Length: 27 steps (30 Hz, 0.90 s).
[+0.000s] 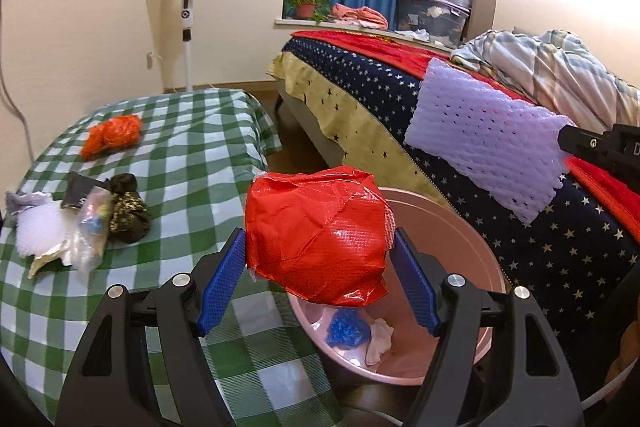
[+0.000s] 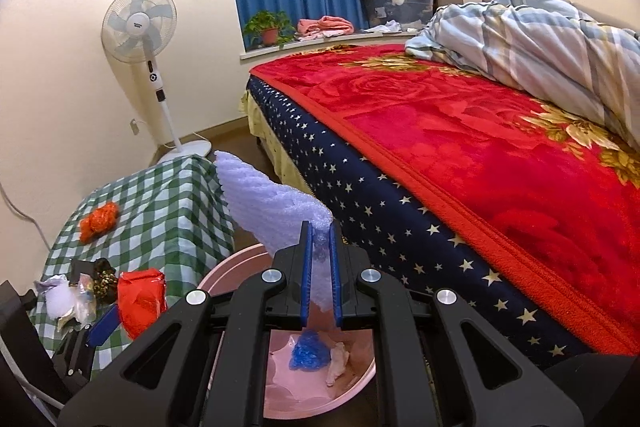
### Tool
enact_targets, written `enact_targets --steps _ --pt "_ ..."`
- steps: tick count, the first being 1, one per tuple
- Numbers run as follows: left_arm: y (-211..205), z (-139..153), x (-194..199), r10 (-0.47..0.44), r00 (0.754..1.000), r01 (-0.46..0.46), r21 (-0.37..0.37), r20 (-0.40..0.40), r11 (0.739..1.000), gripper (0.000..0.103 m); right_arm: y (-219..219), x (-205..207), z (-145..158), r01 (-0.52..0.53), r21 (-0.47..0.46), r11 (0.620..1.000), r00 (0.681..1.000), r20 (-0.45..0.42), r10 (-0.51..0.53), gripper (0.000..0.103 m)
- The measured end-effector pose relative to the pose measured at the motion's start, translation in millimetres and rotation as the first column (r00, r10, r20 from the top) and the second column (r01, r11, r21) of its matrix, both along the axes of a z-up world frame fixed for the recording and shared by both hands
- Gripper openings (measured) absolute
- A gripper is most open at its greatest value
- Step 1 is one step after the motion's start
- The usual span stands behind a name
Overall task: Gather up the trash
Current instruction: 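Carry the red bag in the left tool while the right tool carries the foam net to the bin, then open the left tool over the pink bin while the right tool releases the foam net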
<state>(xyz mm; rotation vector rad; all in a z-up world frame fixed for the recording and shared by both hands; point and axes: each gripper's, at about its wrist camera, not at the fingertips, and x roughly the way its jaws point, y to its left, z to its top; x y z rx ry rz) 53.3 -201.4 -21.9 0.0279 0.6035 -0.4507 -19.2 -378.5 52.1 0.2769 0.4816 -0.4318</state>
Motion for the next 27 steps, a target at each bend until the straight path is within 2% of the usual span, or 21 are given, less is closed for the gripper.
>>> enact_targets --steps 13,16,18,20,27 --pt "-13 -10 9 -0.012 0.999 0.012 -0.002 -0.048 1.0 0.071 -4 5 -4 0.027 -0.008 1.0 0.999 -0.017 -0.028 0.01" --pt "-15 -14 12 -0.038 0.996 0.036 -0.022 -0.079 0.999 0.072 -6 4 -4 0.048 -0.015 0.999 0.999 -0.019 -0.048 0.016" --pt "-16 -18 13 -0.032 0.995 0.031 -0.011 -0.095 0.999 0.073 -5 4 -3 0.05 -0.019 0.999 0.998 -0.022 -0.05 0.042" --pt "-14 -20 14 -0.026 0.994 0.025 -0.01 -0.104 1.0 0.075 -4 3 -2 0.058 -0.033 0.998 0.998 -0.018 -0.059 0.049" --pt "-4 -16 11 -0.01 0.996 0.009 -0.015 -0.087 1.0 0.076 -2 1 -2 0.054 -0.03 0.998 0.998 -0.013 -0.054 0.049"
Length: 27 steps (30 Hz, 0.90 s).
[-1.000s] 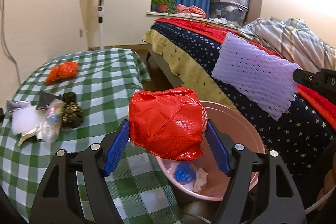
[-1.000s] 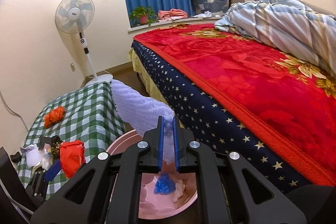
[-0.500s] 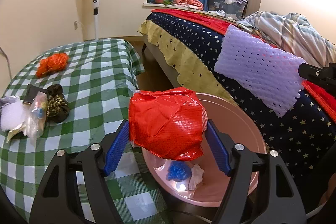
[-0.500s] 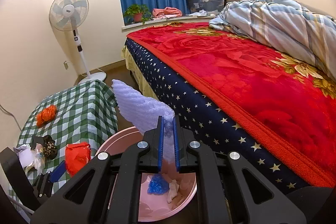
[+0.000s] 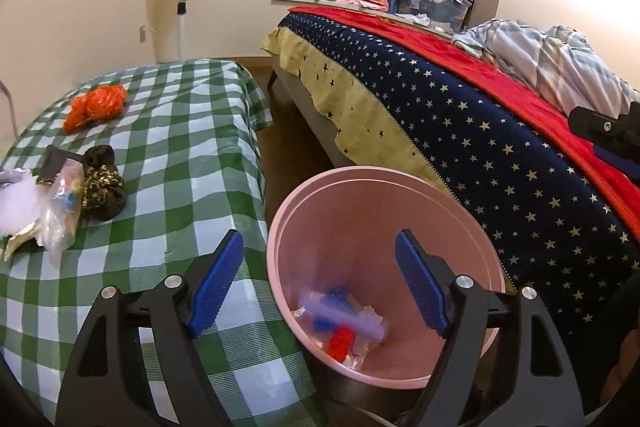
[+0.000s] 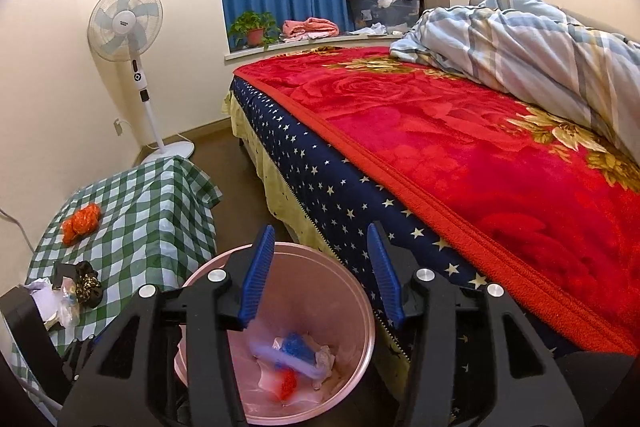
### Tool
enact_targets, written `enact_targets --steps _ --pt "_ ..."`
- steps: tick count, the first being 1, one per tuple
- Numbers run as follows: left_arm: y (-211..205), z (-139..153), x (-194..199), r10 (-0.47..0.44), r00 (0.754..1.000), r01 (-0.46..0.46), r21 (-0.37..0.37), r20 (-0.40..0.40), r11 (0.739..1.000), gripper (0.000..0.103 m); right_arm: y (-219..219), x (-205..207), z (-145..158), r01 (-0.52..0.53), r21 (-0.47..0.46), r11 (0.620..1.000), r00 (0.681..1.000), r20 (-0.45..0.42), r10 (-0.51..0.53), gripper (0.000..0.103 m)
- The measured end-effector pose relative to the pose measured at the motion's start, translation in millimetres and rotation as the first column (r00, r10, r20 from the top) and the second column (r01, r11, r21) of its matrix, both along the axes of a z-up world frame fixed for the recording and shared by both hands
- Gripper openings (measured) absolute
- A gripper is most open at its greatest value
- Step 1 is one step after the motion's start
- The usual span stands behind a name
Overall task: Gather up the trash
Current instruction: 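Open the left tool over the pink bin while the right tool releases the foam net, then move both open tools back over the remaining trash on the bed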
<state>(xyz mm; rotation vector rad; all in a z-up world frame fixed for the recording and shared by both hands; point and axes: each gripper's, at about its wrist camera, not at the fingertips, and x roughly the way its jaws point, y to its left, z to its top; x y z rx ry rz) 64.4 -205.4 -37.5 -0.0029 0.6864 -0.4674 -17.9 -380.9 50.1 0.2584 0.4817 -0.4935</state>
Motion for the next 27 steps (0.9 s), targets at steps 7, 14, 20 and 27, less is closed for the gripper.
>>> enact_targets --steps 7,14,20,27 --pt "6 7 -3 0.004 1.0 -0.004 -0.018 0.011 1.0 0.08 2 -4 4 -0.001 -0.002 1.0 1.0 0.009 0.001 0.049" --pt "9 8 -3 0.016 1.0 -0.016 -0.031 0.003 0.999 0.08 5 -8 6 -0.011 -0.009 1.0 1.0 0.024 0.011 0.049" --pt "21 13 -6 0.025 1.0 -0.024 -0.03 0.02 0.999 0.066 14 -8 8 -0.045 -0.025 0.999 0.998 0.036 0.046 0.049" --pt "59 21 -5 0.122 0.991 -0.12 -0.034 0.053 0.992 0.039 36 -1 11 -0.145 -0.031 0.989 0.986 0.078 0.147 0.042"
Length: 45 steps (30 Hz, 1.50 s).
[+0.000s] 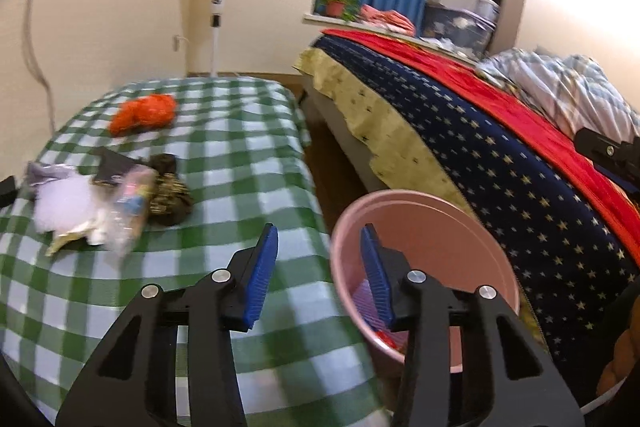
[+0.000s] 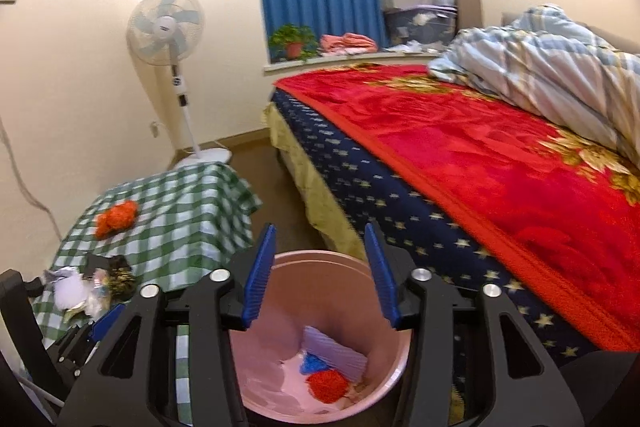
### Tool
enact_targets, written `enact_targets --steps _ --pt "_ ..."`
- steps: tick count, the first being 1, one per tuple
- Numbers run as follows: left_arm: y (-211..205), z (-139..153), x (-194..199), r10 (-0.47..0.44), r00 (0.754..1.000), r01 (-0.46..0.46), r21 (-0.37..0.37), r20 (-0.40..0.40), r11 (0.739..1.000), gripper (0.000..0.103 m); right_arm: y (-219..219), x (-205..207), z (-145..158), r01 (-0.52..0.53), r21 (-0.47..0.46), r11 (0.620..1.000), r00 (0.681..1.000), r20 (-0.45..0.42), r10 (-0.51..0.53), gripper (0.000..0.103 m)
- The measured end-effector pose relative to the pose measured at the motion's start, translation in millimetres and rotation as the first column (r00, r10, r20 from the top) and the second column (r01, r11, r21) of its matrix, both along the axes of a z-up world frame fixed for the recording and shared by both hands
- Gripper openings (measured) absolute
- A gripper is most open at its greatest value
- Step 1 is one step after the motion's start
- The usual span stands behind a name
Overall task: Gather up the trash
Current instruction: 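Move both open tools back over the remaining trash on the bed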
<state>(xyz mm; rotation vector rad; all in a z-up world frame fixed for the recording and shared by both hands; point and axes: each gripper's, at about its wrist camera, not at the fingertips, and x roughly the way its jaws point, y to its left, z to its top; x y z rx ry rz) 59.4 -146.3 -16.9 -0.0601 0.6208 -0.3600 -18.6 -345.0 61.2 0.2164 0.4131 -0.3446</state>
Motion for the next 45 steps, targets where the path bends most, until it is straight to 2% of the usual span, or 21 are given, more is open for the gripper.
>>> enact_targets --steps 1,6,11,16,26,34,39,40,42,45 --pt "8 1 1 0.021 1.0 -0.021 -0.003 0.006 1.0 0.036 5 2 1 -0.023 0.0 1.0 1.0 0.009 0.023 0.04" --pt "39 5 7 0.106 0.994 -0.106 -0.009 0.024 0.994 0.034 31 13 2 -0.143 -0.009 0.99 0.988 0.05 0.144 0.027" --pt "67 2 13 0.173 0.985 -0.173 -0.022 0.013 0.985 0.031 50 27 -4 -0.21 -0.003 0.978 0.976 0.064 0.21 0.025" --pt "86 1 18 0.22 0.975 -0.22 -0.02 0.014 0.975 0.03 58 40 -11 -0.249 0.042 0.968 0.968 0.054 0.247 0.025" --pt "114 -6 27 0.288 0.958 -0.288 -0.012 0.012 0.958 0.027 101 75 -34 -0.389 0.093 0.916 0.921 0.038 0.387 0.025" --pt "146 -8 43 0.368 0.93 -0.368 -0.03 -0.012 0.929 0.027 135 112 -56 -0.501 0.157 0.851 0.862 0.008 0.506 0.025" --pt "151 -11 49 0.375 0.927 -0.375 -0.025 -0.014 0.927 0.027 155 136 -71 -0.534 0.187 0.824 0.836 -0.024 0.548 0.027" --pt "152 -12 51 0.375 0.927 -0.376 -0.024 -0.015 0.926 0.027 159 142 -74 -0.54 0.195 0.819 0.831 -0.033 0.556 0.028" --pt "154 -13 53 0.379 0.925 -0.38 -0.021 -0.018 0.925 0.027 165 149 -81 -0.549 0.205 0.811 0.821 -0.051 0.569 0.037" --pt "157 -14 58 0.383 0.923 -0.384 -0.024 -0.023 0.923 0.027 175 161 -90 -0.564 0.219 0.796 0.804 -0.075 0.59 0.039"
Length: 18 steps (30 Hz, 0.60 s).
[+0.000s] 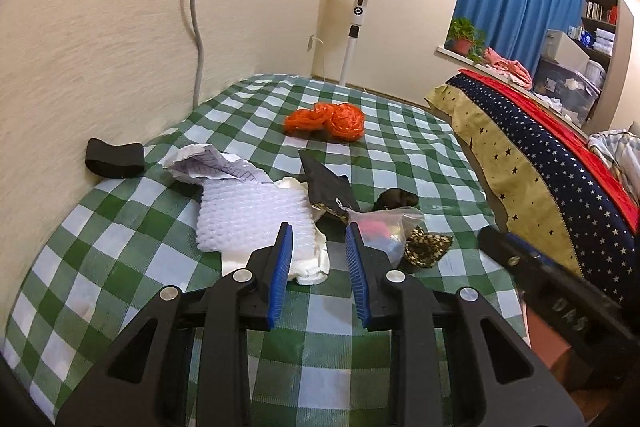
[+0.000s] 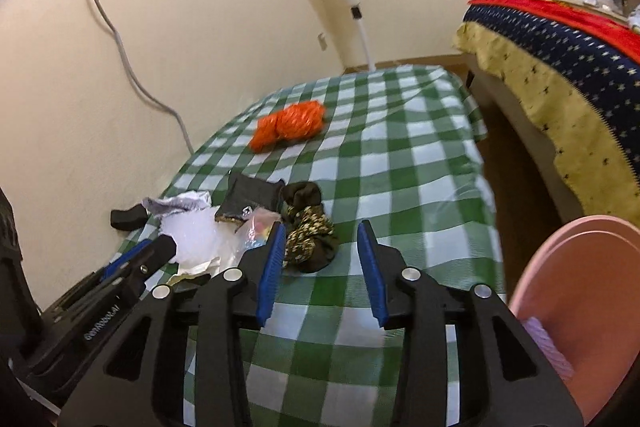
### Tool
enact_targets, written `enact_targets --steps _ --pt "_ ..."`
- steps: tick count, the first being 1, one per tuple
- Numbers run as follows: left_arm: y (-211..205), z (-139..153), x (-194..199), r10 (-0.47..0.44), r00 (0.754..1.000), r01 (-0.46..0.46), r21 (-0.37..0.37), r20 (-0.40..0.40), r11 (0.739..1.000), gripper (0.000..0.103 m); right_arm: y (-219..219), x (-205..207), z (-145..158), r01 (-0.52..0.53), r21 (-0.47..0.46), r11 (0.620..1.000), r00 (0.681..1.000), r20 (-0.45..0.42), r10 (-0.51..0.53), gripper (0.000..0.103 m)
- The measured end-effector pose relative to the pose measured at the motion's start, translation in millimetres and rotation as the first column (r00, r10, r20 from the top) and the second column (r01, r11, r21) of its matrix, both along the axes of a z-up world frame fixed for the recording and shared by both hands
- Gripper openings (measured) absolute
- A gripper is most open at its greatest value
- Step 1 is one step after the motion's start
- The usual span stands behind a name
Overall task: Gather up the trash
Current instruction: 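Move both open tools back over the remaining trash on the bed, then grasp the black-and-gold wrapper with the right tool while the left tool grasps the clear plastic bag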
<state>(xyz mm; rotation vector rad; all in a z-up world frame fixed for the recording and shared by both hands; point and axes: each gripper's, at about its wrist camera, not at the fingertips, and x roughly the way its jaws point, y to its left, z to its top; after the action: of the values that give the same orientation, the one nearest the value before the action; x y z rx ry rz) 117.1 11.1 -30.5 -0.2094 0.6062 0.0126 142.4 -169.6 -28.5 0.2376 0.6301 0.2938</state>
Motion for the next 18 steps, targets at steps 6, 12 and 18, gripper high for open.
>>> enact_targets --steps 6,12,18 --pt "1 -4 8 -0.032 0.999 0.032 -0.026 -0.005 0.999 0.027 17 16 -14 -0.053 -0.01 0.999 0.998 -0.045 0.053 0.033" --pt "-3 -8 14 -0.068 0.998 0.067 -0.07 -0.011 0.995 0.027 11 20 -18 -0.042 0.022 0.999 0.997 -0.068 0.043 0.002" --pt "-14 -14 19 -0.123 0.992 0.119 -0.098 -0.037 0.988 0.041 -2 16 -8 0.025 0.02 1.0 0.999 -0.037 -0.024 0.002"
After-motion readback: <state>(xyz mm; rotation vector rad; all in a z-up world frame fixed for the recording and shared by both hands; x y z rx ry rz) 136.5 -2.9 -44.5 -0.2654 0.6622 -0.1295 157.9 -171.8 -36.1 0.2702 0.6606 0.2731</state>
